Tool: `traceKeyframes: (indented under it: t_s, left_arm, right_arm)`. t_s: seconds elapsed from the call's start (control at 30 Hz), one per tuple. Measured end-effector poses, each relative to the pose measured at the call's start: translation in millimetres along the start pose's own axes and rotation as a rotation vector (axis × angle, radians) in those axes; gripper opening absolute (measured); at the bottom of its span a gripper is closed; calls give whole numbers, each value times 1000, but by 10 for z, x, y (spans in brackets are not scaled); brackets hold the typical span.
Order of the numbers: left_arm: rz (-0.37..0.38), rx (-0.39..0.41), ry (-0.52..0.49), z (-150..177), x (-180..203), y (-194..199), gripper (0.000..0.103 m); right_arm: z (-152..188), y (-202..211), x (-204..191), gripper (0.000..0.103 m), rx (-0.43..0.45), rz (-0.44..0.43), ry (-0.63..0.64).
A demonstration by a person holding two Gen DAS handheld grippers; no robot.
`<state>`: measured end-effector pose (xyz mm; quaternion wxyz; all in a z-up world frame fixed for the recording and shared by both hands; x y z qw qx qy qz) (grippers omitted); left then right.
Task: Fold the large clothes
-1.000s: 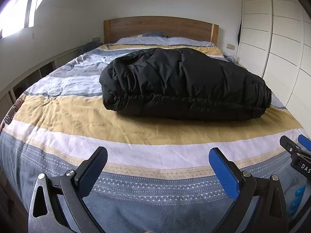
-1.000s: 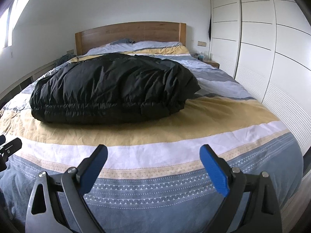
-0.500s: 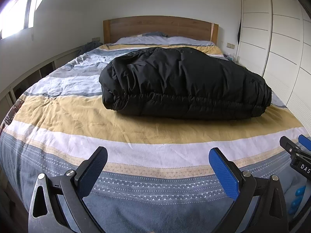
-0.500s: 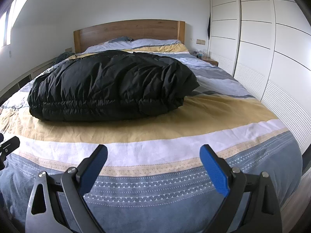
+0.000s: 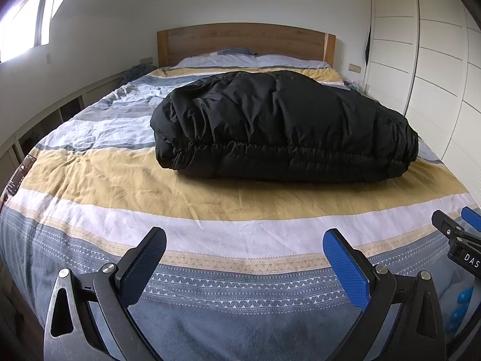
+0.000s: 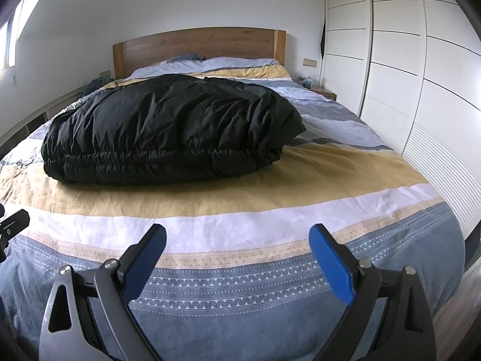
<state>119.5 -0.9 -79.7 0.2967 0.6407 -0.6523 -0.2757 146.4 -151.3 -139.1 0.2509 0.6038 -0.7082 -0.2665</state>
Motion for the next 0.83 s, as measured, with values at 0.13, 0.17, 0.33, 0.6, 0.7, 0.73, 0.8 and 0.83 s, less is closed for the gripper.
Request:
traceKeyframes:
  t_s: [0.13,0.17,0.33,0.6,0.7,0.73,0.8,0.83]
  left_arm:
    - [-2,-7,0,2,-4,-11,102]
    - [-4,-9,1,4,-7,-17,102]
    - [6,-19,5,16,-21,-36,102]
    - [8,-16,8,35,-41,-47,102]
    - [10,-16,2,36,-26,-43,102]
    - [9,-18,2,36,-25,-45,102]
    - [7,-18,6,31,-32,-47,102]
    - [4,-16,10,26,-39,-44,102]
  right_arm:
    - [0,-7,5,96,-3,0,2]
    - [0,-8,4,96,-3,0,1]
    - [12,-17,4,96,-7,-1,0]
    - [17,-33,10,96,-13,-2,-6]
    - [21,-37,19,96,-16,-3,-9]
    - [22,-38,21,96,-16,-3,-10]
    - [21,-44,24,96,-16,-3,-10]
    - [20,-44,25,96,-15,-3,-10]
Point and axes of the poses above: each gripper's, at about its wrist camera, not at the fingertips, and y roughly against the way its jaws point, x to its right, z to its underside, the point moved 6 cm from there along -y, roughly the way its jaws point, and after that the axes turned 8 degrees about -x, right-handed, at the moved point
